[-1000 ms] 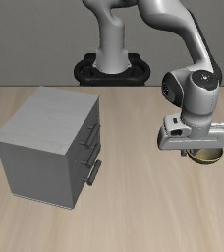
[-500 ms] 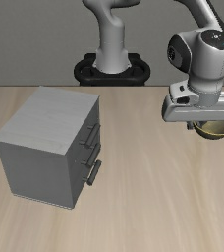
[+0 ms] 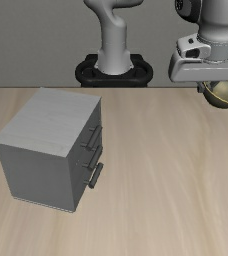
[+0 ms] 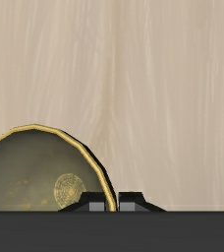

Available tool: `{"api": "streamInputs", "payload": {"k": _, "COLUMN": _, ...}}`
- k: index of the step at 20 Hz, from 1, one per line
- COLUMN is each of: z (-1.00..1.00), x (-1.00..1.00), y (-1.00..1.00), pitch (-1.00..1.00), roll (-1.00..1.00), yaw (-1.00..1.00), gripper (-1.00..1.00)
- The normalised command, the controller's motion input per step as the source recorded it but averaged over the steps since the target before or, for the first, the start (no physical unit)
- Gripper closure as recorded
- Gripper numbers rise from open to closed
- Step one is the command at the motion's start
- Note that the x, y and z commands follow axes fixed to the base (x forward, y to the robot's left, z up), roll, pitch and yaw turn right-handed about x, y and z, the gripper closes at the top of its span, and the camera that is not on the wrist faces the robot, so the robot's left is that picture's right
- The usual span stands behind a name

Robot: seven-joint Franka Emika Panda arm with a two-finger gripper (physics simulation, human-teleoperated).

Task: Pick up the pocelain bowl on the table and place it on the white cabinet

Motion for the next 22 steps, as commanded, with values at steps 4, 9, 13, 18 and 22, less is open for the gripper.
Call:
{"api": "streamInputs", "payload": {"k": 4, "z": 1.00, "x": 0.00, "y": 0.00, "pitch": 0.00, "roll": 0.00, "yaw": 0.00, "gripper": 1.00}}
{"api": "streamInputs", "payload": {"k": 9, "z": 0.20, "x": 0.00, "y": -0.80, "pitch": 0.00, "roll": 0.00, "yaw": 0.00, "gripper": 1.00}}
{"api": "streamInputs", "payload": {"k": 13, "z": 0.00, "x": 0.00, "y": -1.00, "pitch": 0.00, "roll": 0.00, "yaw": 0.00, "gripper": 1.00}}
{"api": "streamInputs", "payload": {"k": 18, "z": 0.00, "x": 0.00, "y": -1.00, "pitch": 0.00, "roll": 0.00, "yaw": 0.00, "gripper": 1.00}}
{"api": "streamInputs", "payload": {"k": 22, "z": 0.00, "x": 0.00, "y": -1.00, "pitch": 0.00, "roll": 0.00, "yaw": 0.00, "gripper": 1.00}}
